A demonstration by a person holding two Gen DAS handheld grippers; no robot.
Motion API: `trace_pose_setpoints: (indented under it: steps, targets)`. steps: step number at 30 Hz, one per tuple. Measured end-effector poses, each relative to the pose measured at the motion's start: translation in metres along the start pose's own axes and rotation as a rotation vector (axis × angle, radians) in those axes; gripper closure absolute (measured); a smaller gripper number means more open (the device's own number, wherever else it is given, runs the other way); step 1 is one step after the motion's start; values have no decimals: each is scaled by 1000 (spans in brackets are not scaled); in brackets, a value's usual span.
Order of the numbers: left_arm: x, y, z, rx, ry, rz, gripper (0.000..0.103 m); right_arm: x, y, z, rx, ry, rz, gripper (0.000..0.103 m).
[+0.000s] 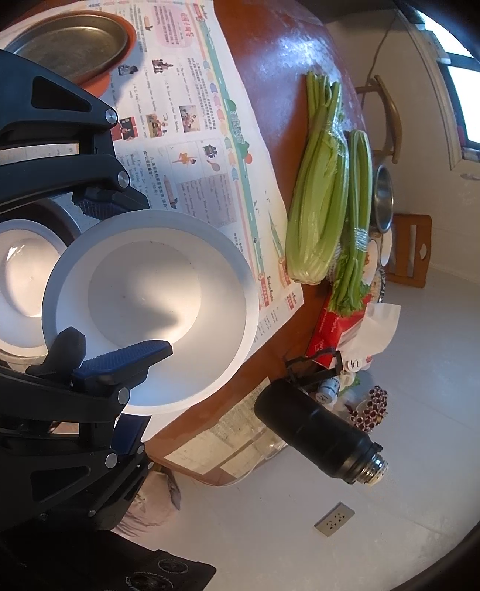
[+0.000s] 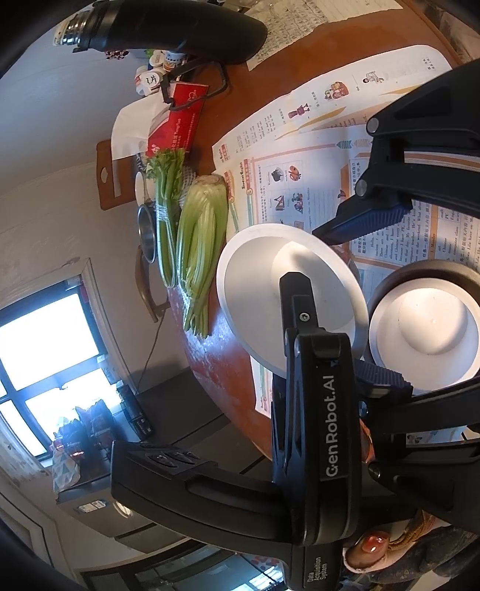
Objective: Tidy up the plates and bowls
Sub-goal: 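Lower the smaller paper bowl into the nested bowls with the left tool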
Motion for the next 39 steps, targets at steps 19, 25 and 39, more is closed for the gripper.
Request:
trace_pose_setpoints:
  steps: [19, 25, 39]
  targets:
    - [-34, -22, 6, -4, 15, 57, 44, -24, -10, -24, -45, 18, 15, 42]
    - [-41, -31, 6, -9, 17, 61, 44, -31, -16, -32, -59, 26, 12, 42]
    - [-50, -60, 5, -34, 20, 62, 44, -40, -34, -44, -91, 65, -15, 42]
Point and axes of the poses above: each gripper's, at about its wrist camera, not at the fingertips, and x roughly the way its jaws point, z to its right, y to its top, the point moved 1 cm from there along x, roughly the way its jaws point, and after that the axes turned 7 degrees about -z, right-handed, at the moved point
